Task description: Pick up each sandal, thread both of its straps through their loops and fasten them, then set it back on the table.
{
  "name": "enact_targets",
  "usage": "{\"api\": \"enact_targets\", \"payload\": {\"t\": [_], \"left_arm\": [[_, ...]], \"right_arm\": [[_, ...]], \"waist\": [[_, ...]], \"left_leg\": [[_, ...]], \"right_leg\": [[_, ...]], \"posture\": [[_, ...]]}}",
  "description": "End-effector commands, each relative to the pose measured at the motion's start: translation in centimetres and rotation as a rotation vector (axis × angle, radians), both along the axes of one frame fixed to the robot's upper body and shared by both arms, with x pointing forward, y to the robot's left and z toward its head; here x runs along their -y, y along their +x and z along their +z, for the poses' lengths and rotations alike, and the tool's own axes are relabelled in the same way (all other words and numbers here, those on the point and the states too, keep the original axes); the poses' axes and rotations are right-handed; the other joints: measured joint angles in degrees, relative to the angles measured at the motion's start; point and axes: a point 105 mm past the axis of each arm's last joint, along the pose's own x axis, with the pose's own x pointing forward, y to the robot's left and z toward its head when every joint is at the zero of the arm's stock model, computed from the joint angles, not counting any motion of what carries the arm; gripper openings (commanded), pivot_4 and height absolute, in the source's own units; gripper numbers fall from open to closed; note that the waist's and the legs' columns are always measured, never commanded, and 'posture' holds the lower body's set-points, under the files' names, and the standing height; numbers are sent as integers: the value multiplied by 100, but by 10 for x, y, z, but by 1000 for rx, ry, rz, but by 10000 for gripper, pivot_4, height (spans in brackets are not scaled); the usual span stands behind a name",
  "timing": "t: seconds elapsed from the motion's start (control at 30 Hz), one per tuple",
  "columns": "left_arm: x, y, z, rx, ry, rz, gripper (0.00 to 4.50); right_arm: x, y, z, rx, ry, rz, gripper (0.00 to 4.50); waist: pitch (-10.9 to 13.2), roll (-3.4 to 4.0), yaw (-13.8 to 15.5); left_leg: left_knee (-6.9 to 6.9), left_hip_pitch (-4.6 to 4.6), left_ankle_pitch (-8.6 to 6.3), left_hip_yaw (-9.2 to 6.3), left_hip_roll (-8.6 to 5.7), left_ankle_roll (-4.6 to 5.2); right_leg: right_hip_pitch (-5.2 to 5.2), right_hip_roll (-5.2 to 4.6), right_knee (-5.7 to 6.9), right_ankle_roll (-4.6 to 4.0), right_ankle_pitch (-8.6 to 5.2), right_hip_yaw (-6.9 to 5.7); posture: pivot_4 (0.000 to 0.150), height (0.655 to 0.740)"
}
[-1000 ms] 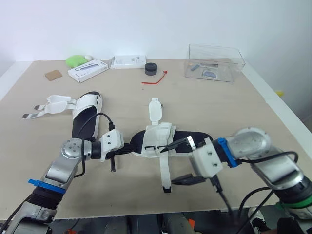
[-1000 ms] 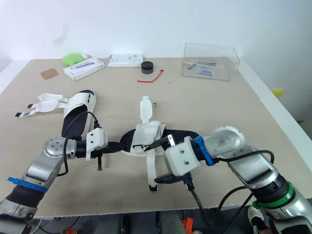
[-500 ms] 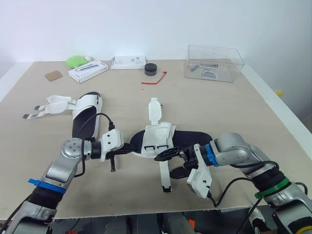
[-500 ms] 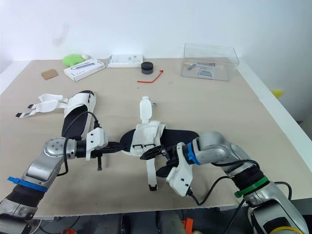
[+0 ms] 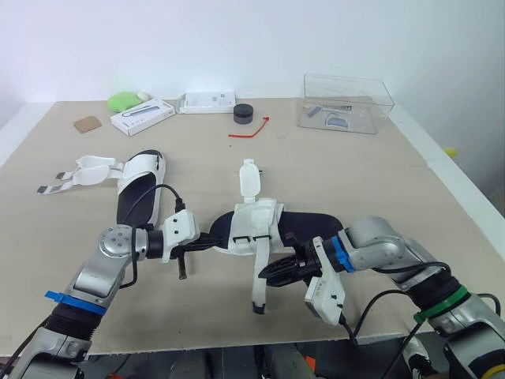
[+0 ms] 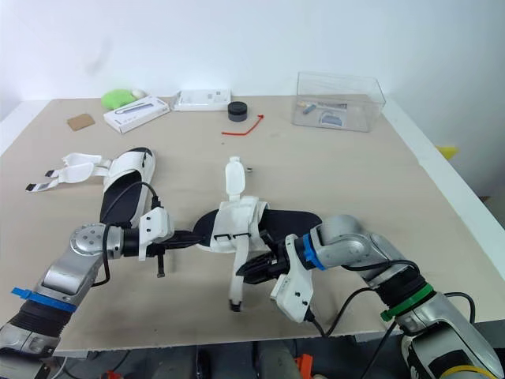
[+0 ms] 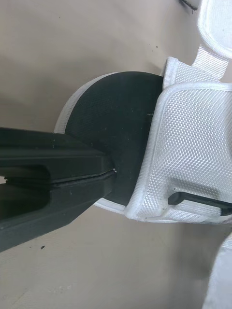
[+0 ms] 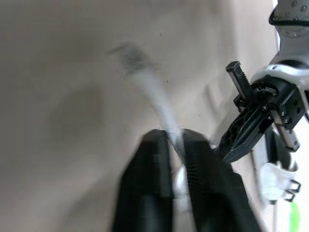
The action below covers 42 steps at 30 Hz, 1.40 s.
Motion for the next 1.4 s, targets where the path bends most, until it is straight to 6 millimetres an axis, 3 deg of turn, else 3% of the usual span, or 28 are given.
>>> {"api": "enact_targets", "payload": {"t": [0.03, 0.17, 0.27, 0.37, 0.47, 0.63, 0.9, 1.4], "left_arm": [[-1, -6, -13, -47, 29, -3, 0], [-1, -7, -14, -49, 28, -3, 0], [-1, -8, -15, -53, 30, -6, 0], [-1, -8, -16, -56, 33, -7, 0], [0, -8, -16, -58, 33, -9, 0], [1, -7, -17, -61, 31, -11, 0], [0, -7, -17, -62, 31, -5, 0], [-4, -8, -17, -67, 38, 6, 0]], "right_arm": [[-3, -2, 11, -118, 81, -55, 346], [-5, -4, 17, -214, 135, -91, 346], [-14, 0, 48, -499, 331, -201, 346], [-20, 15, 77, -716, 495, -311, 346], [-18, 40, 92, -907, 611, -477, 346], [-10, 68, 88, -1040, 660, -688, 346], [1, 94, 72, -1125, 681, -899, 346], [19, 105, 64, -1129, 731, -1027, 346]], "waist": [[0, 0, 0], [0, 0, 1], [0, 0, 6], [-1, 0, 6], [-1, 0, 4], [-3, -1, 11], [-4, -1, 9], [-4, -1, 7]], "left_leg": [[0, 1, 0, 1, 0, 0], [0, 1, 0, -3, 0, 0], [0, 2, 0, -8, 3, 0], [1, 3, 0, -9, 8, -1], [2, 3, 1, -12, 8, -2], [1, -3, 2, -21, 7, -4], [0, -10, 0, -19, -2, -3], [0, -12, 0, -21, -2, -3]], "right_leg": [[0, -1, 2, 0, 0, 2], [1, -2, 2, 0, 0, 2], [3, -2, 5, 3, 2, 0], [3, -12, 8, 2, 2, 1], [4, -12, 8, 2, 5, -5], [2, -9, 8, -1, 2, -12], [0, -7, 4, 13, 1, -9], [-1, -5, 4, 16, 0, -10]], "posture": [[1500, 7400], [1500, 7400], [1500, 7400], [1500, 7400], [1500, 7400], [1500, 7400], [1500, 7400], [1500, 7400]]}}
